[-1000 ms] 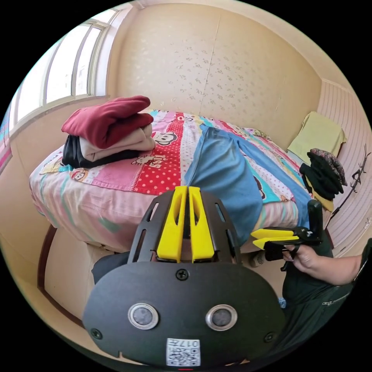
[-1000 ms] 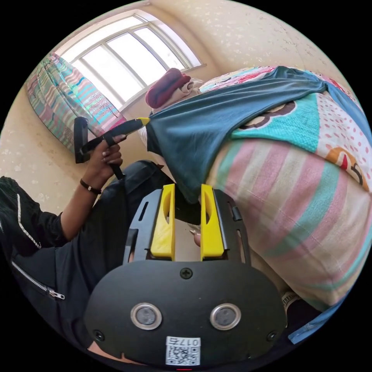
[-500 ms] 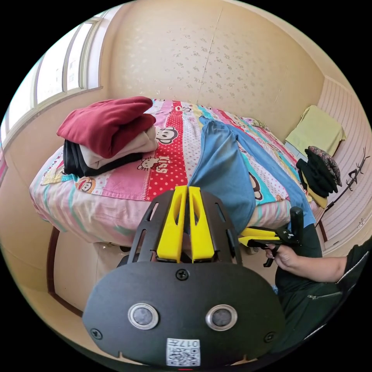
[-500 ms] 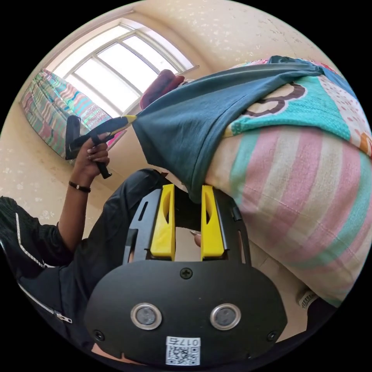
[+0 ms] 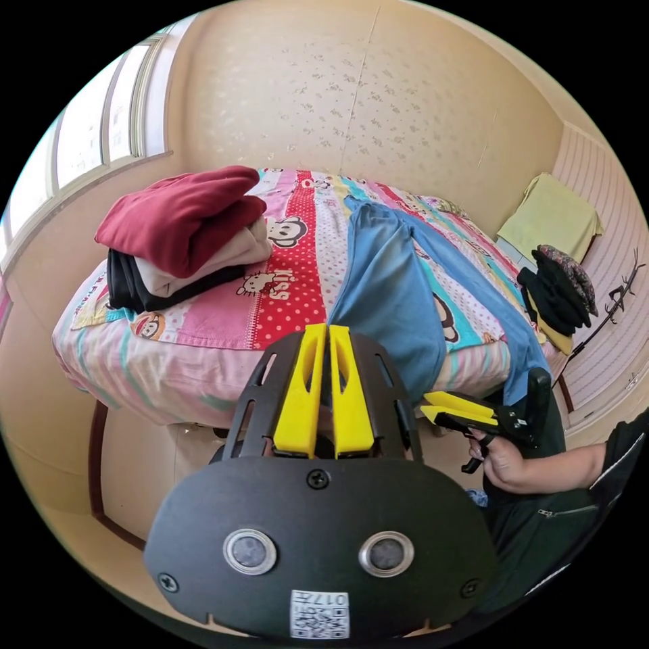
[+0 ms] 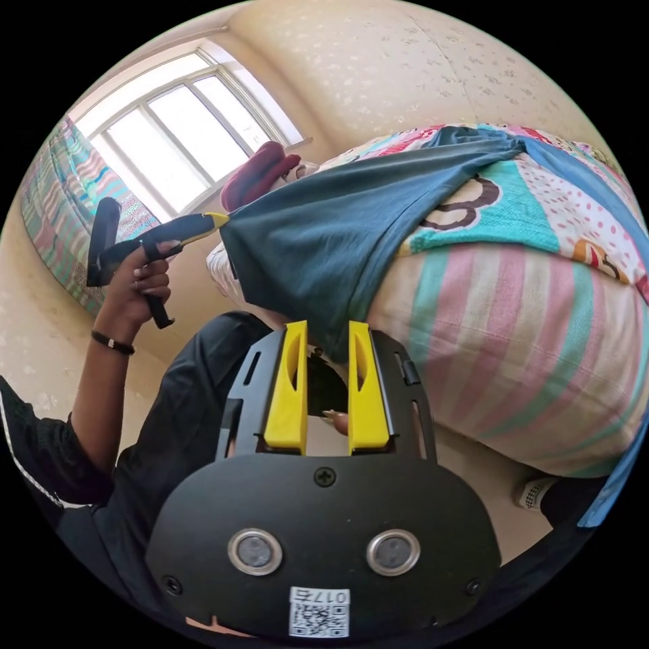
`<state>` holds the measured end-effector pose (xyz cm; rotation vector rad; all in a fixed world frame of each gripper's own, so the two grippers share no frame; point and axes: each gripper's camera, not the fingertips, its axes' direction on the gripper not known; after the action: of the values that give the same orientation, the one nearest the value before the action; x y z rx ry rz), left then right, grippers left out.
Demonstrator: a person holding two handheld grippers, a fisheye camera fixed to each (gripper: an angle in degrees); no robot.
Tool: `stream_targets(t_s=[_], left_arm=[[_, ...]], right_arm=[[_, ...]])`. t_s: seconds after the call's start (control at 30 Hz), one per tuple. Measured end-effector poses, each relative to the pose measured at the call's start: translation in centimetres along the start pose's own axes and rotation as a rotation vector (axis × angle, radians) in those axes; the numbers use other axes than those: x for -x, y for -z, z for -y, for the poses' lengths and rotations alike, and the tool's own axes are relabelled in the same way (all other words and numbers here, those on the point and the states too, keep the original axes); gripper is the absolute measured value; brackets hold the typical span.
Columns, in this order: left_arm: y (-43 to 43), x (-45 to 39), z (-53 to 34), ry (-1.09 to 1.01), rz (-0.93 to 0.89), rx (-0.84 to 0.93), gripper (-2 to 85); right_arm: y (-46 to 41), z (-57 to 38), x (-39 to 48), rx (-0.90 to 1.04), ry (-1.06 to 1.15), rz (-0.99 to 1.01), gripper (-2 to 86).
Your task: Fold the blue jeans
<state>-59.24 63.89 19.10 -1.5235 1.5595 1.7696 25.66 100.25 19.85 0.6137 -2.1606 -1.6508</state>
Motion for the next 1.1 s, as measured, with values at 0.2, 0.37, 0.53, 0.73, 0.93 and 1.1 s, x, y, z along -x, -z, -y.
stream_targets(t_s=[0.2, 0.37, 0.53, 0.73, 0.93, 1.1], left_arm=[[-0.1, 0.2, -0.2, 0.009, -0.020, 0.000, 0.0], [-0.2, 0.5, -0.2, 0.022, -0.031, 0.000, 0.0], [-0.2, 1.1, 0.1, 0.030, -0.042, 0.004, -0.1], [0.3, 1.9, 0.9, 0.006, -0.049, 0.035, -0.2], [6.6, 3.1, 4.4, 0.027, -0.101, -0.054, -0.5], [6.2, 2.6, 6.3, -0.028, -0.168, 0.067, -0.6]], right_arm=[[-0.1, 0.8, -1.1, -0.011, -0.043, 0.017, 7.6], [-0.5, 1.7, -1.3, 0.000, -0.072, -0.033, 4.4], [-0.5, 2.7, -1.5, 0.035, -0.052, -0.055, 1.8], [4.0, 3.6, -1.6, 0.017, -0.003, -0.012, 0.6], [16.0, 10.5, -0.5, -0.098, 0.101, 0.168, 0.3], [22.5, 11.6, -1.6, -0.138, 0.096, 0.172, 0.3]])
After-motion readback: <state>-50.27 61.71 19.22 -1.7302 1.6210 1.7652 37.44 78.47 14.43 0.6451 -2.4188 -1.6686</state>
